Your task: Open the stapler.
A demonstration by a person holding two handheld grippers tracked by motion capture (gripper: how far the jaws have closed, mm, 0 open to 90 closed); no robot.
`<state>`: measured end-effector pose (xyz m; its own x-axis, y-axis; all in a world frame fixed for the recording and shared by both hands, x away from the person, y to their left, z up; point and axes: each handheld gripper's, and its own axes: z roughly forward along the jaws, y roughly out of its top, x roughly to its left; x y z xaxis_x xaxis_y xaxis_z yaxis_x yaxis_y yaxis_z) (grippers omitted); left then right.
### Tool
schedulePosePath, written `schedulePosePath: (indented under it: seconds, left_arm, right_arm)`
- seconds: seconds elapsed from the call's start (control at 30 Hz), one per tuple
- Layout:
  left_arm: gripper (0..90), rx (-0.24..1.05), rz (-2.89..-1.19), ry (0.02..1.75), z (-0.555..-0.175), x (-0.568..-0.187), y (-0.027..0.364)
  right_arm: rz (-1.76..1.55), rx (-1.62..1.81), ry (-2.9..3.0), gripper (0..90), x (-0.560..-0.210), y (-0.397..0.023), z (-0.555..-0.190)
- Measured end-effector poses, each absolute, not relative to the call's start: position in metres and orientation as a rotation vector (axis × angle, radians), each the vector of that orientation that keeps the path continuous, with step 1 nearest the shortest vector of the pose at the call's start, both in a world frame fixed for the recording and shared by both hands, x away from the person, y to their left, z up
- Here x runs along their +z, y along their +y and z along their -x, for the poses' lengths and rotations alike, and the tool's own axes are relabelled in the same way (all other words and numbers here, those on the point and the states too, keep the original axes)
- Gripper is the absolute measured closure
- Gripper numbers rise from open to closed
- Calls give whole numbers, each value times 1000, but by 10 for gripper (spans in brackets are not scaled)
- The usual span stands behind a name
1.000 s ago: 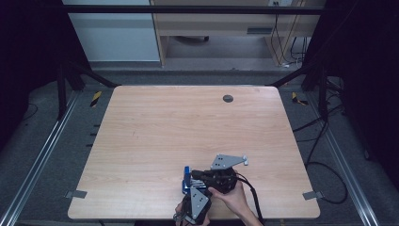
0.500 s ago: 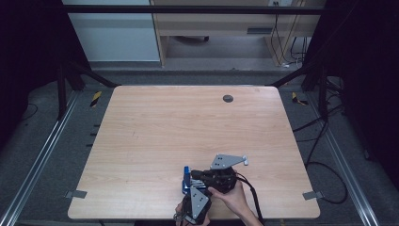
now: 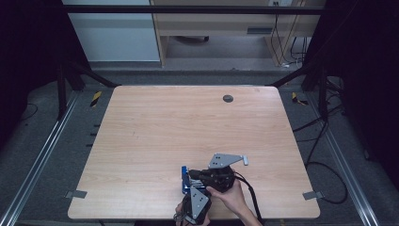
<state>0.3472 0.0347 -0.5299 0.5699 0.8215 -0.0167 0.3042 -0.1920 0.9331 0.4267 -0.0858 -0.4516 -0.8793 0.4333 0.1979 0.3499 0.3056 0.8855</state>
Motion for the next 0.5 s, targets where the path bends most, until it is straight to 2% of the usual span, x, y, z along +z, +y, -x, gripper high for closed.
schedulePosePath:
  seconds: [0.5]
  left_arm:
    - [900, 620, -1757, 933, -347, -530, 35]
  right_arm:
    - [-726, 1634, 2504, 893, -451, -81, -429]
